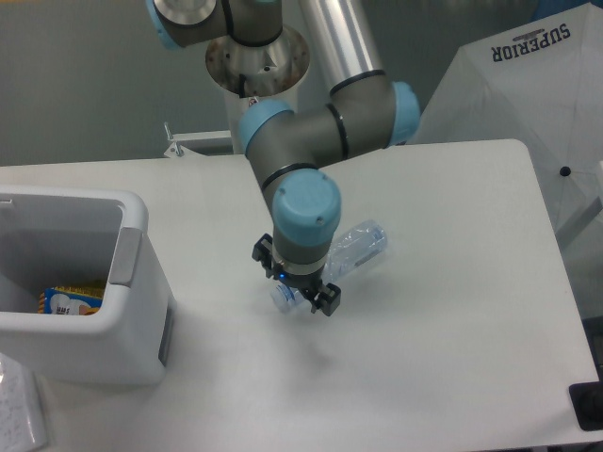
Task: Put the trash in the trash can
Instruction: 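Lower the gripper and grasp the bottle near its cap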
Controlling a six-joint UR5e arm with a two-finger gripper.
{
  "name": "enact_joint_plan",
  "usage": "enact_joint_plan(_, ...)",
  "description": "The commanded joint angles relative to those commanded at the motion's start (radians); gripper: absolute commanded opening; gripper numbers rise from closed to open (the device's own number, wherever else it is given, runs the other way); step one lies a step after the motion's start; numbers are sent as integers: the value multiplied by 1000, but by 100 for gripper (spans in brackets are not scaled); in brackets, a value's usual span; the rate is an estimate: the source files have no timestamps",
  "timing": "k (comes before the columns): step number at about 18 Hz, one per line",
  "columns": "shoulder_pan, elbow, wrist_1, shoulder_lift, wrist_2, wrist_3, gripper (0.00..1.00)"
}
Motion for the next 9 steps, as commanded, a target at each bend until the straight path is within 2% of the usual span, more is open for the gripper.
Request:
enact_joint_plan(6, -11, -6, 5, -32, 29, -3, 100)
enact_joint_plan(9, -35, -35, 15, -45, 121, -5, 100)
